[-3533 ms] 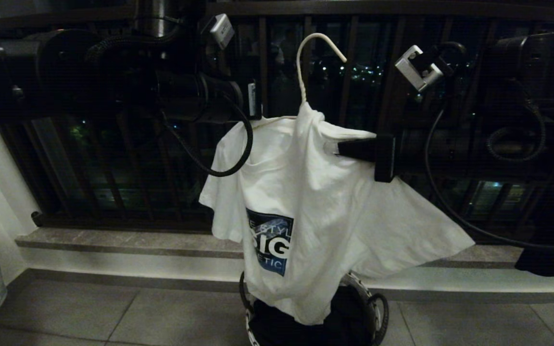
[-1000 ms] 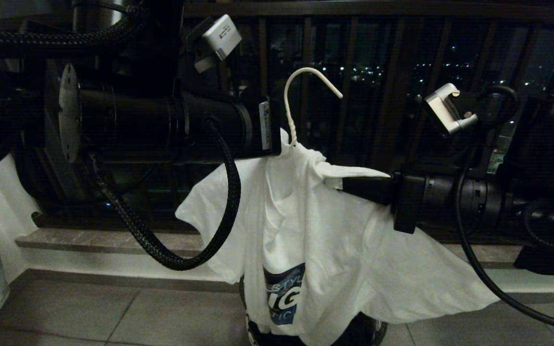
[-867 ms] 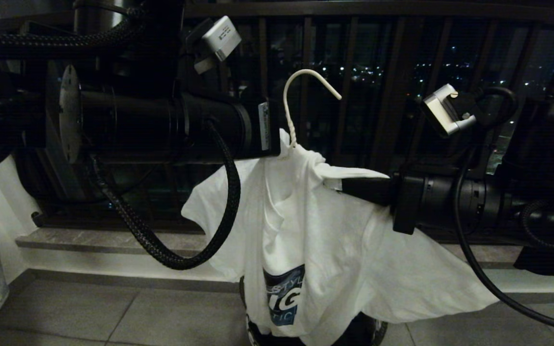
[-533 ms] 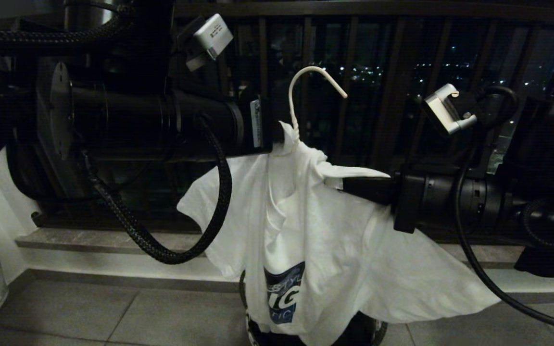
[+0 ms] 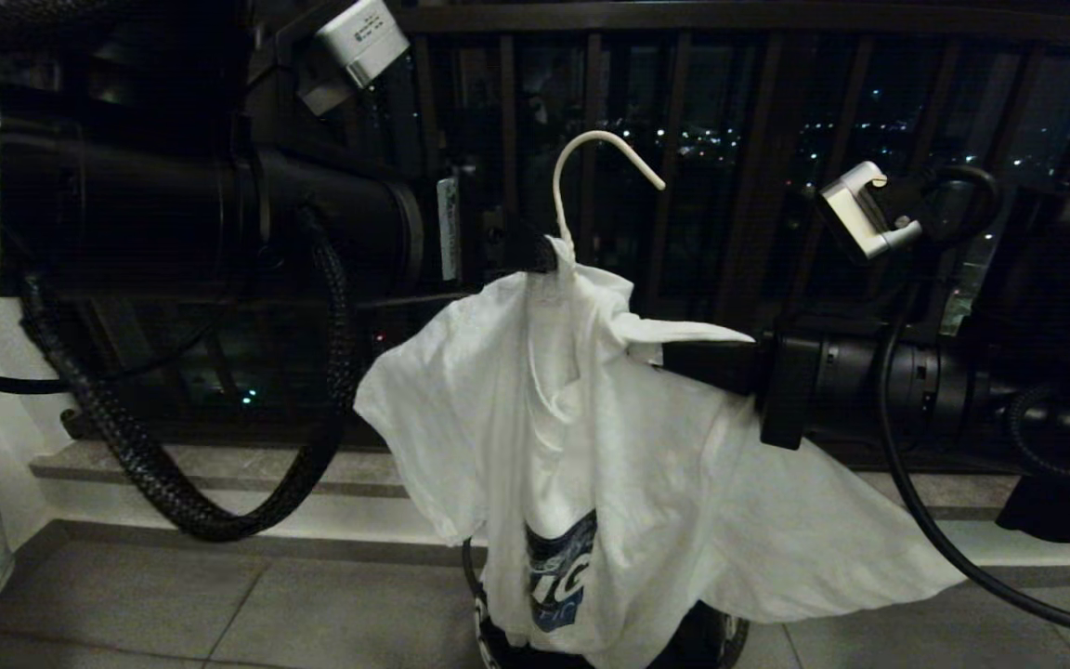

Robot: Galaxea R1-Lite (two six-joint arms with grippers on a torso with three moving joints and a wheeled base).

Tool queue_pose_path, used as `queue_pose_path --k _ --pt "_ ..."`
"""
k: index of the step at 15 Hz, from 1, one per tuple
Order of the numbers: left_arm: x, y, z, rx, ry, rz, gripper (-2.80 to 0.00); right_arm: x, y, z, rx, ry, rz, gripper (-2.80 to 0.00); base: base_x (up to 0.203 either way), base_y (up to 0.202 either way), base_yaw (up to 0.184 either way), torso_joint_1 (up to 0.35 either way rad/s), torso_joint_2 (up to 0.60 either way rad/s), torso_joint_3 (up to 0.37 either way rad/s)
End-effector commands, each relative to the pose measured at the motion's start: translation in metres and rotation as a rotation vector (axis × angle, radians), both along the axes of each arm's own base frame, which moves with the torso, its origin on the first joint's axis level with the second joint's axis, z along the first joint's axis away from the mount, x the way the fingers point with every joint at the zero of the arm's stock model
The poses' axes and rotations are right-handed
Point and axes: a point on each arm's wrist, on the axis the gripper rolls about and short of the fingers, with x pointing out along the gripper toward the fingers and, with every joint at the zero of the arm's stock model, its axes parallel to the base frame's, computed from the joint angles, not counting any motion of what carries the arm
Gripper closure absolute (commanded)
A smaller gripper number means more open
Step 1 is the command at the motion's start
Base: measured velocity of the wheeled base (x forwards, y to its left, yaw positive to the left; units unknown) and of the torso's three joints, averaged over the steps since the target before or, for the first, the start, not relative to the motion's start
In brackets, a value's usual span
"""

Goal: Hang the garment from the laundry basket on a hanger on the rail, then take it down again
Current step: Hang the clothes on the clothes rack

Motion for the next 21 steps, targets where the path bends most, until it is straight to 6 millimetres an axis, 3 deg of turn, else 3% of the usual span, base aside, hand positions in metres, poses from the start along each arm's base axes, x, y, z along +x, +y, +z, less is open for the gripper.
queue_pose_path --k 1,4,7,14,15,17,21 --pt "-0.002 0.002 -0.005 0.102 0.002 0.006 -2.8 0.001 -0.002 0.0 0.002 0.0 -0.005 0.0 0.0 0.0 0.0 0.0 0.0 0.0" --pt "0.004 -0.001 0.002 0.16 -0.044 0.118 -2.8 0.002 -0.002 0.001 0.004 -0.003 -0.007 0.0 0.0 0.0 0.0 0.0 0.0 0.0" --pt "-0.007 -0.005 0.004 0.208 -0.026 0.101 -2.8 0.0 -0.004 0.003 0.008 -0.008 -0.009 0.0 0.0 0.0 0.0 0.0 0.0 0.0" --pt "-0.011 0.026 0.019 0.203 -0.08 0.177 -2.8 -0.001 -0.005 0.006 0.028 -0.008 -0.01 0.0 0.0 0.0 0.0 0.0 0.0 0.0" --pt "-0.009 0.032 0.021 0.214 -0.088 0.197 0.0 -0.001 -0.005 0.005 0.028 -0.005 -0.01 0.0 0.0 0.0 0.0 0.0 0.0 0.0" --pt "-0.003 0.05 0.022 0.261 -0.086 0.225 0.0 -0.001 -0.005 0.006 0.03 -0.005 -0.01 0.0 0.0 0.0 0.0 0.0 0.0 0.0" --pt "0.023 0.097 0.016 0.295 -0.054 0.029 0.0 0.0 -0.004 0.005 0.031 0.0 -0.011 0.0 0.0 0.0 0.0 0.0 0.0 0.0"
